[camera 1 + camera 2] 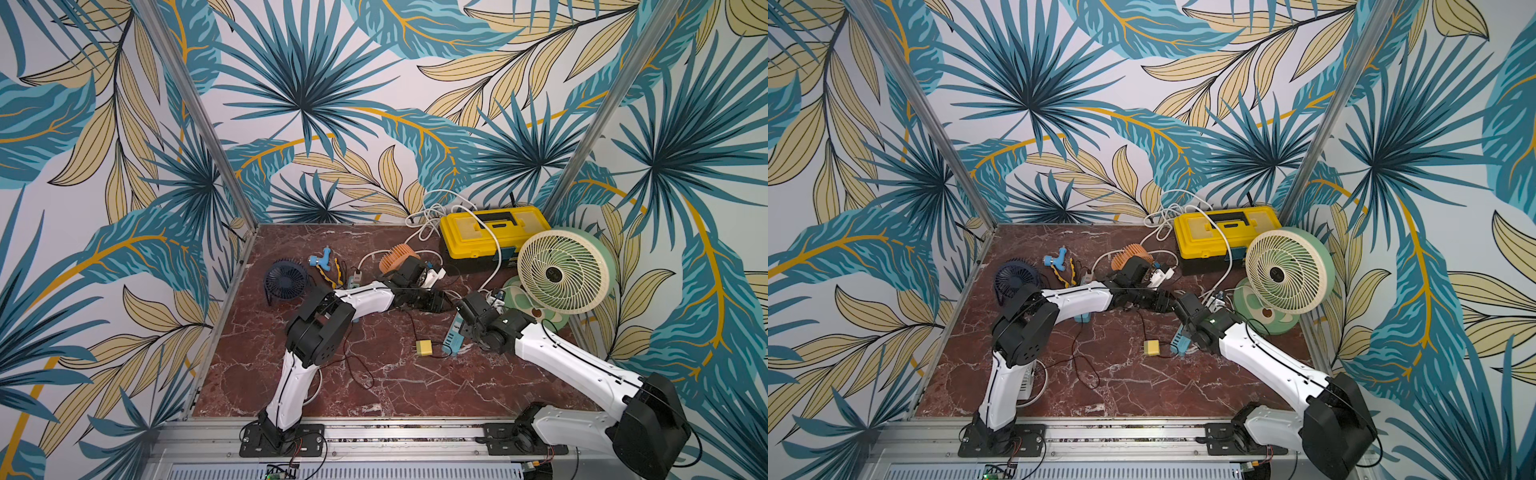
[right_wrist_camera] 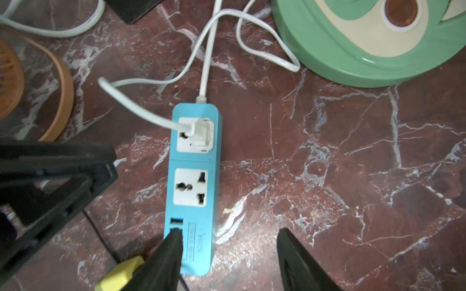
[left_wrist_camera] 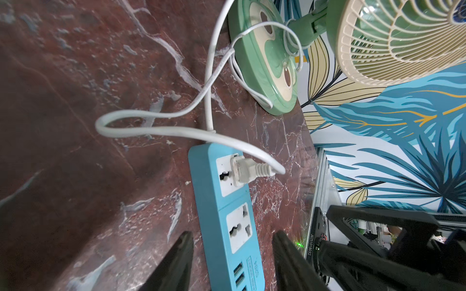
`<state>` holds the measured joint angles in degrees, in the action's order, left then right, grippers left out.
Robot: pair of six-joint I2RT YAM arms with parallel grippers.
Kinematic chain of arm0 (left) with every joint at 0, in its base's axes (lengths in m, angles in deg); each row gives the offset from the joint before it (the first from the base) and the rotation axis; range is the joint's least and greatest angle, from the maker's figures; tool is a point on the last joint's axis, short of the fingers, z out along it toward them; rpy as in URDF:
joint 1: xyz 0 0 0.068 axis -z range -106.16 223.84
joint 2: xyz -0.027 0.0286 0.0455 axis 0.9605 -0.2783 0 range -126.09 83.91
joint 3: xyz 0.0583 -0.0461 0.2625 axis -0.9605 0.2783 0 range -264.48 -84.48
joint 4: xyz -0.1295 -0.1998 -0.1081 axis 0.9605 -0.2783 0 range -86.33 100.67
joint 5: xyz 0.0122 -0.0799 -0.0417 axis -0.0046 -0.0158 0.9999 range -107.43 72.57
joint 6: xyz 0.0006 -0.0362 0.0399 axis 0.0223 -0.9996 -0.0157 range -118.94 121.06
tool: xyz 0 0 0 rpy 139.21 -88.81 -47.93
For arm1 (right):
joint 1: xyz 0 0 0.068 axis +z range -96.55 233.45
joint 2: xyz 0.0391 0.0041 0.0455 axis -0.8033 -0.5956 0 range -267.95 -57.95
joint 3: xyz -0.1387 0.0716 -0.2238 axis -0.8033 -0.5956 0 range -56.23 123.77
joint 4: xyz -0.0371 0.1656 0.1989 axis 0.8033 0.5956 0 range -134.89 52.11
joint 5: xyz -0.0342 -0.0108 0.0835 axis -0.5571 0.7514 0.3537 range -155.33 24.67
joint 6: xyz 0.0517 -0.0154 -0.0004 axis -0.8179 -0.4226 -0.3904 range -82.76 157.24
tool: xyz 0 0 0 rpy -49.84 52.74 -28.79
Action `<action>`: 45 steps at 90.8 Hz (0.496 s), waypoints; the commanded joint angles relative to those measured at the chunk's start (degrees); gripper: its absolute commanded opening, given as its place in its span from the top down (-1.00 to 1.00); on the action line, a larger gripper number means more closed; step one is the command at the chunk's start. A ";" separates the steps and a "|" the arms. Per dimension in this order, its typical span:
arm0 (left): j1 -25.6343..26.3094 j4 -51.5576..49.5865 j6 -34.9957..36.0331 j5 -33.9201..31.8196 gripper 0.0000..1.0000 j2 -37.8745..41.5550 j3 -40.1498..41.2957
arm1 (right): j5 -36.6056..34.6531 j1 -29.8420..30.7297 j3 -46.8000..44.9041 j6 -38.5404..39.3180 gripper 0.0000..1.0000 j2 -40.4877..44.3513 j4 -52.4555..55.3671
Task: Unplug the desk fan from the power strip
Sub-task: Remove the plug from the socket.
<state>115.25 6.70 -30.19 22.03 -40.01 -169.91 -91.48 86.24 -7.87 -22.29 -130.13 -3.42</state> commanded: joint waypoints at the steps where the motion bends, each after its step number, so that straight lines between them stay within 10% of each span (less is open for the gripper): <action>1: 0.62 -2.87 1.63 -1.05 -0.10 -1.86 -1.72 | -0.60 -2.37 0.27 2.25 -0.22 -3.22 -3.95; 45: 1.97 -5.01 1.82 -1.68 -0.08 -4.81 -3.25 | -0.05 -6.16 4.72 6.34 -0.08 -15.81 -12.82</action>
<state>116.74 2.59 -29.27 20.72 -44.10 -171.05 -91.42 80.52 -4.16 -17.28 -143.46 -14.06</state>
